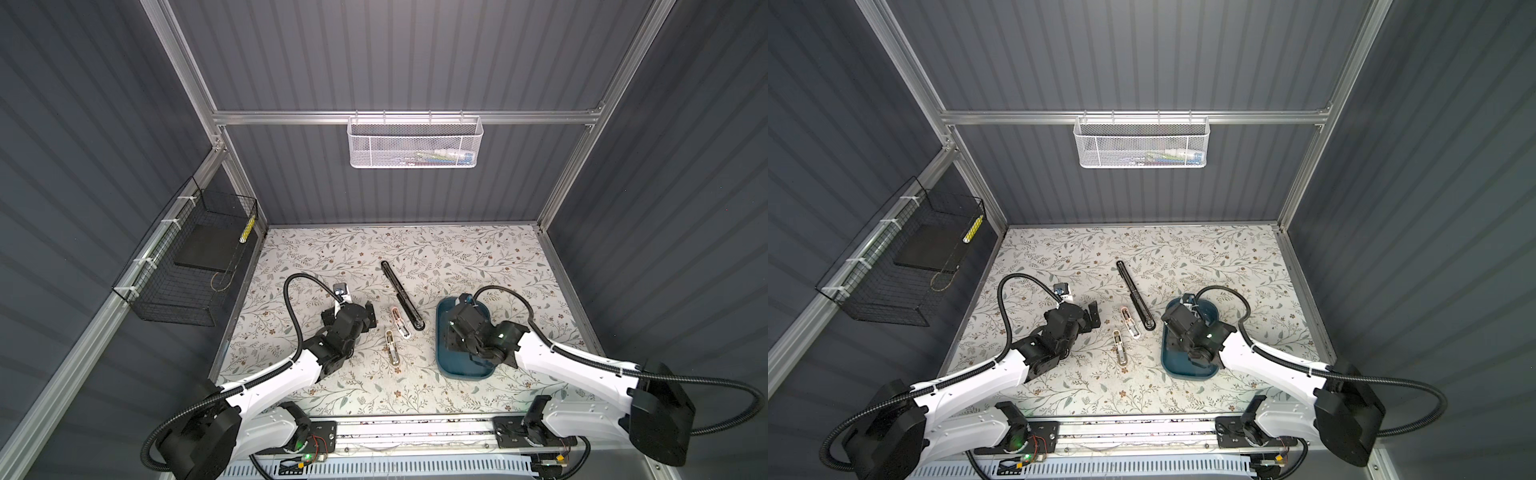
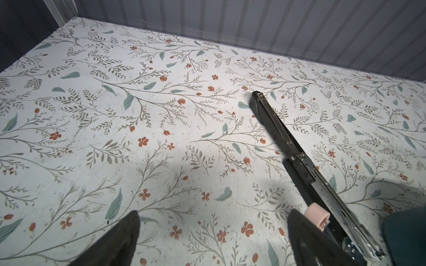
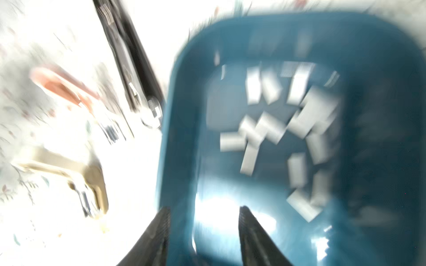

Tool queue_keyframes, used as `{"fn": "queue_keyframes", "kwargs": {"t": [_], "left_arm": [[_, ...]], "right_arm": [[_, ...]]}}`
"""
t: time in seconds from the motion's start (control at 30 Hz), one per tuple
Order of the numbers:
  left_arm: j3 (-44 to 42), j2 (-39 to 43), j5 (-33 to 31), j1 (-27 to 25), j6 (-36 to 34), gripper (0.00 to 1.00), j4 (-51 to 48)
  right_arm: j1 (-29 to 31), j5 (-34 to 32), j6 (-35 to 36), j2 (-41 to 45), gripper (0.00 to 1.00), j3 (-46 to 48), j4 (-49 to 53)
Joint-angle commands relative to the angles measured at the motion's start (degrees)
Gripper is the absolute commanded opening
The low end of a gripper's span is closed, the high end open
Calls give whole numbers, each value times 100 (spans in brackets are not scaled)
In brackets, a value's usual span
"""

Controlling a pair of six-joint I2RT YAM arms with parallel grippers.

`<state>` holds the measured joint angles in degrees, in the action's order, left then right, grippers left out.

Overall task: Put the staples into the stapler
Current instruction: 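Lower the open right gripper into the teal tray onto the staple strips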

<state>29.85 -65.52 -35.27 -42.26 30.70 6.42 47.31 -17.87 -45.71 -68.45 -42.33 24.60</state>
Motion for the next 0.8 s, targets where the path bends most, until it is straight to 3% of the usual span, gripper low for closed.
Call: {"fn": "queue_keyframes", "kwargs": {"t": [0.0,0.07,0.3,0.4,0.53,0.77], "left_arm": [[-23,127,4,25,115,100,6],[-24,96,2,25,115,100,13],[32,65,-80,29,72,100,-50],[12,61,-68,26,61,100,-11],[48,38,-113,25,16,100,-51],[30,71,-245,25,-54,100,6]], "right_arm": [[-340,-593,376,-167,51,66,-451],[-639,-233,646,-541,48,-83,-711],[-985,-595,1223,-2187,40,-1128,-335],[-1107,-355,1402,-2656,37,-1348,-434],[-1169,-123,1487,-2994,33,-1597,-465],[-1257,-97,1506,-2938,34,-1565,-488]]}}
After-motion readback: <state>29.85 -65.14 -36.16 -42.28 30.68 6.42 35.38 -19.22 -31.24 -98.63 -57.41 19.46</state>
